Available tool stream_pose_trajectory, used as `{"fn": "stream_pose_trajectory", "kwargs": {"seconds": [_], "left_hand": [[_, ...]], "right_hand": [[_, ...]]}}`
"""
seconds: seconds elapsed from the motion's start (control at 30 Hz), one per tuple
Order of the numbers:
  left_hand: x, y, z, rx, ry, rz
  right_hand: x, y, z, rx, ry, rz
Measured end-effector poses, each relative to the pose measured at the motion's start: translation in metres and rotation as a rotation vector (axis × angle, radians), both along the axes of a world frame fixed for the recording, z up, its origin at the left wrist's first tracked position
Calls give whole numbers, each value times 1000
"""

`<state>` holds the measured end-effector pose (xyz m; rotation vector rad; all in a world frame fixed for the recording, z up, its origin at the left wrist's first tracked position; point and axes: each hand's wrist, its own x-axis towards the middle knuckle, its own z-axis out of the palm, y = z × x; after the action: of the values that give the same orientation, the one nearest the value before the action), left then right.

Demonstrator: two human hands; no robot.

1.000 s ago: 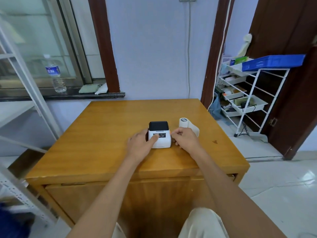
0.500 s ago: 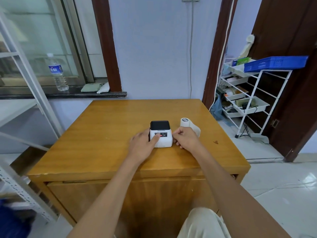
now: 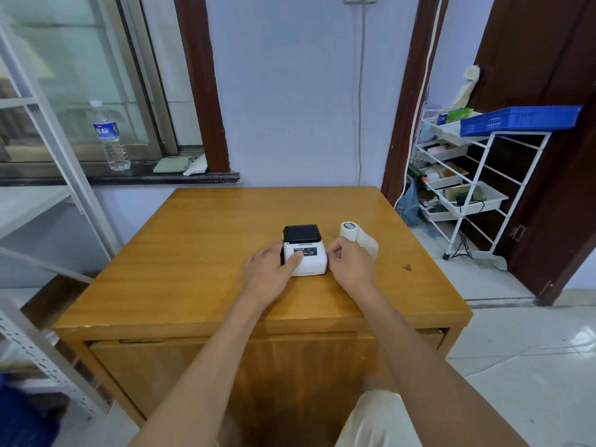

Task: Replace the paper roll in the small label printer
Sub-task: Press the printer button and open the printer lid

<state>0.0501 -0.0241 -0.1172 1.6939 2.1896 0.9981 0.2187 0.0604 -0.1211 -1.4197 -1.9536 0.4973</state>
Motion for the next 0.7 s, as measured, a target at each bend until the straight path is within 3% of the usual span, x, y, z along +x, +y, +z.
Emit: {"fn": "stream_pose_trajectory", "kwargs": {"seconds": [0.27,0.47,0.7], "left_hand": [[0,-2,4,-5,-63,13],[3,-5,7,13,-112,19],[3,-7,12,-4,-121,27]], "right_hand": [[0,0,2,-95,136,21],[1,2,2,-99,113,20],[-10,15,32,-383,2,2]]}}
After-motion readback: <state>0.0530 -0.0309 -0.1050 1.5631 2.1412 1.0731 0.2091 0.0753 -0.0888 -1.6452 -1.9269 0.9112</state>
